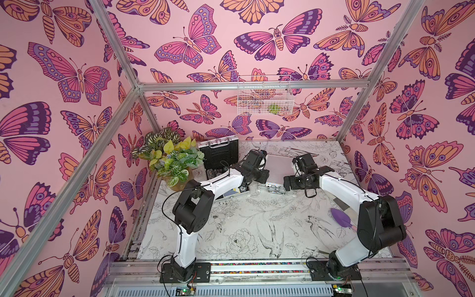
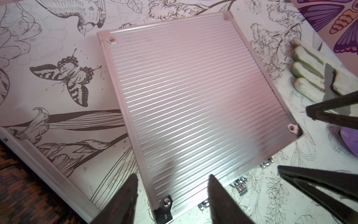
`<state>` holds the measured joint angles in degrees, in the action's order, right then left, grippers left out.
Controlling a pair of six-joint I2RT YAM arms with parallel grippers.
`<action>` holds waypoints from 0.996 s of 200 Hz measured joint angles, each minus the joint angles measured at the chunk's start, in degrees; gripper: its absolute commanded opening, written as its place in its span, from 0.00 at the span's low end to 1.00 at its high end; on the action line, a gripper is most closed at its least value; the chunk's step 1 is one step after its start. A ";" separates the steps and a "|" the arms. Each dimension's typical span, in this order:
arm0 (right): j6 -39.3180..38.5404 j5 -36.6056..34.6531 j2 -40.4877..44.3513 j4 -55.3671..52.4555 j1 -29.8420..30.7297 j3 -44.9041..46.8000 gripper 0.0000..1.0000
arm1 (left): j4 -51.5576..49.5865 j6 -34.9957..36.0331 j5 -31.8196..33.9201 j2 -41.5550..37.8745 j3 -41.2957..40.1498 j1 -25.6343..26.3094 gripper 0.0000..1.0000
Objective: Close the poker set cases
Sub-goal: Adjust the poker set case at the center of the board.
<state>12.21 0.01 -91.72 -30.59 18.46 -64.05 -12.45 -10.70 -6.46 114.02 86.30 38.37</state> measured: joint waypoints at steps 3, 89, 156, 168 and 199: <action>0.00 0.00 0.02 0.02 0.00 0.00 1.00 | -0.02 -0.13 -0.09 0.00 0.07 0.00 0.43; -0.11 1.14 0.00 0.85 0.00 -0.04 0.98 | -0.90 -1.79 -3.08 3.69 1.09 0.17 0.00; -0.09 1.77 -2.67 0.83 0.00 -0.85 0.97 | 4.04 -3.89 -4.76 6.01 1.44 -0.09 0.00; -0.09 2.12 -2.67 0.90 0.02 -0.85 0.96 | 5.60 -4.48 -5.31 6.01 0.59 -0.26 0.00; -0.22 2.21 -2.64 0.79 0.79 -1.16 0.95 | 10.88 -6.05 -6.95 6.10 -1.92 -0.96 0.00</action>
<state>11.99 2.22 -94.37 -29.80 19.25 -65.21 -1.56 -16.75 -13.41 120.11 84.38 37.41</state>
